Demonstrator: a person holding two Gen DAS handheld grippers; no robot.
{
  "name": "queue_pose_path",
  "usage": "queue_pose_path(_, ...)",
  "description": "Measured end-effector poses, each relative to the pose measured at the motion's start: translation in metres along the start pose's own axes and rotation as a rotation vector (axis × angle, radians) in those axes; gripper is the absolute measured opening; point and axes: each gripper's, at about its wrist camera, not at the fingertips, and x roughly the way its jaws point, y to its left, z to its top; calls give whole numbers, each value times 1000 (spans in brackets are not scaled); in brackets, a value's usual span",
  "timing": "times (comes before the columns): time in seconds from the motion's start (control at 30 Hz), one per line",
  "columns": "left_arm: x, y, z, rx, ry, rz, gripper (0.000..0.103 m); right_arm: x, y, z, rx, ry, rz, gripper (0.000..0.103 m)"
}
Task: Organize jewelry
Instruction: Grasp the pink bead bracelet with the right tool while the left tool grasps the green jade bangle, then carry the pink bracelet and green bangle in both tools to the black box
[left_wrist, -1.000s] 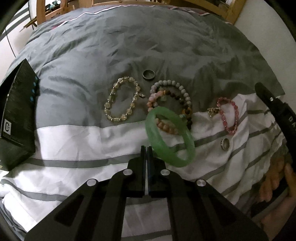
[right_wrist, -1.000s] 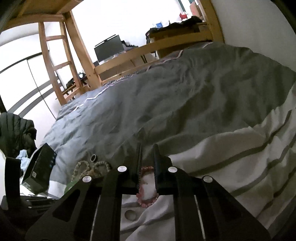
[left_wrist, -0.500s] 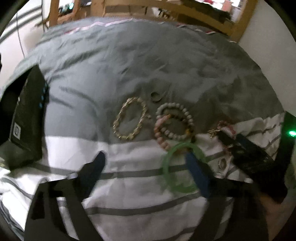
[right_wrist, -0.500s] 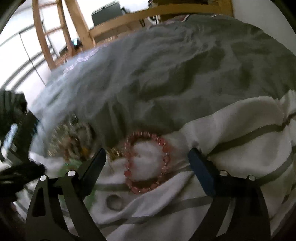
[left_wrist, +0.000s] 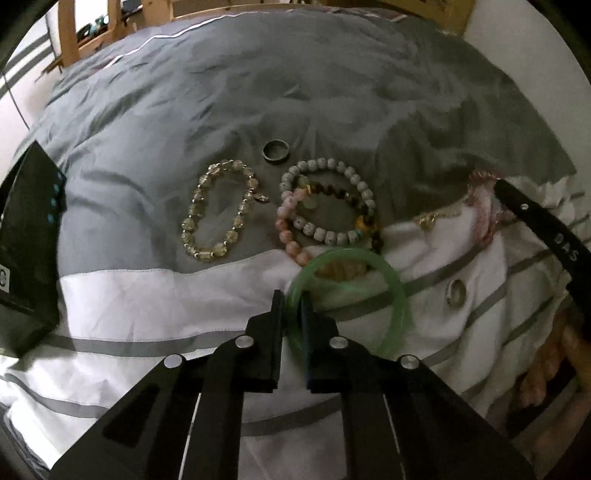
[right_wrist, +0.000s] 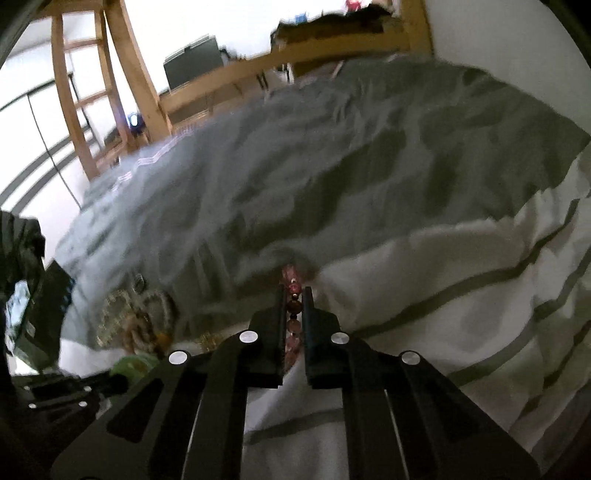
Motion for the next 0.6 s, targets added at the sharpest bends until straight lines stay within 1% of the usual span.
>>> queue_pose_path(0.03,-1,2,1,-1,-5,-3,7,-4,-3,3,17,-23,11,8)
queue_pose_path(0.13,-12,2,3,-4,-40,-12,8,-9,-10,9,60,-51,31,8)
queue_pose_path(0.27,-27,5,2,-18,-88,-37,8,-16,-13,7,84,-62,51,8)
queue_pose_path(0.3,-30,6,2,-22,-100,-38,8,-19,-13,6,85,-69,57,8)
queue_pose_path(0.33,-37,2,-4,-22,-109,-39,8,-23,-14,5,84,-77,61,8)
queue_pose_path(0.4,-39,4,-4,-22,-123,-37,8,-32,-14,3,81,-105,73,8)
queue_pose_path(0.5,-48,7,-3,-24,-152,-44,8,-43,-11,5,78,-160,116,8)
queue_pose_path(0.6,-58,8,-2,-27,-186,-47,8,-50,-6,7,60,-186,131,8)
